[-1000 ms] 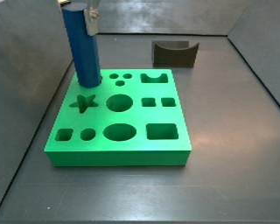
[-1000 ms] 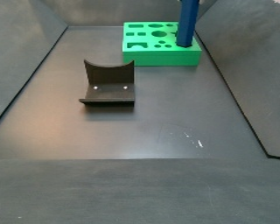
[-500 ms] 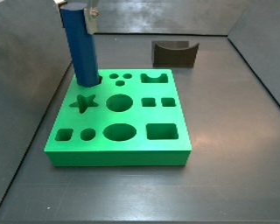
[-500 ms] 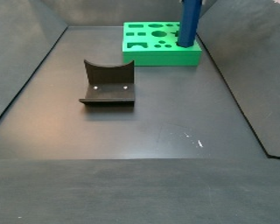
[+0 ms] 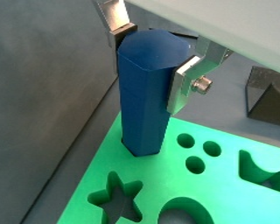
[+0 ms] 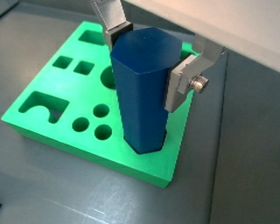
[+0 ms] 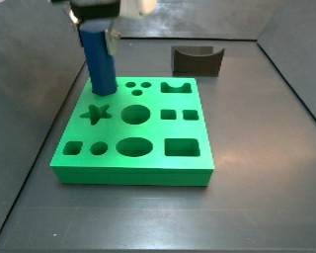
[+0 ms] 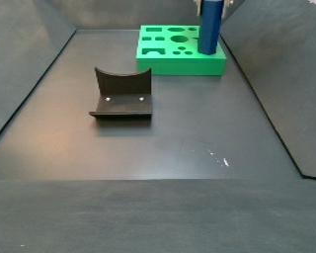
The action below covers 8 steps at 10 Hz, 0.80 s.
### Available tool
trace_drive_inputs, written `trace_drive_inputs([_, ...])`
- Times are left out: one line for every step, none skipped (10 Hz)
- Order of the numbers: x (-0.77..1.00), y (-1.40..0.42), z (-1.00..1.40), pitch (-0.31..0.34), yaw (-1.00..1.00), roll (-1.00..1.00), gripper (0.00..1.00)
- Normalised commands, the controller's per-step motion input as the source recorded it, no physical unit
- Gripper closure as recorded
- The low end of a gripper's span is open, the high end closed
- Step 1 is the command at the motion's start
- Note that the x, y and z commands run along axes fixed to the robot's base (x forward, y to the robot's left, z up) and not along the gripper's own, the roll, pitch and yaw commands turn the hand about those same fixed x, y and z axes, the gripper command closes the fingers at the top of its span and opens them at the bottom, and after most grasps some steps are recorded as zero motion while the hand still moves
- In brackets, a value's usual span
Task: Insert the hexagon object.
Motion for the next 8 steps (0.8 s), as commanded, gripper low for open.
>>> trace_drive_inputs([0.05,0.02,-0.50,-0.029,0.01,0.17,1.00])
trace_drive_inputs([0.07,0.05,-0.40,-0.003,0.02,0.12,1.00])
trace_drive_inputs([0.07,0.10,-0.28,0.000,0.03,0.06,1.00])
trace_drive_inputs([0.04,0.15,-0.37,0.000,0.02,0.01,1.00])
trace_drive_inputs([0.00,0.14,-0.43,0.000,0.00,0.00,1.00])
trace_drive_inputs([0.00,0.07,-0.27,0.000,0.00,-0.03,1.00])
trace_drive_inputs([0.00,0.00,-0.17,-0.010,0.00,-0.06,1.00])
trace_drive_inputs([0.00,0.00,-0.20,-0.059,0.00,-0.13,1.00])
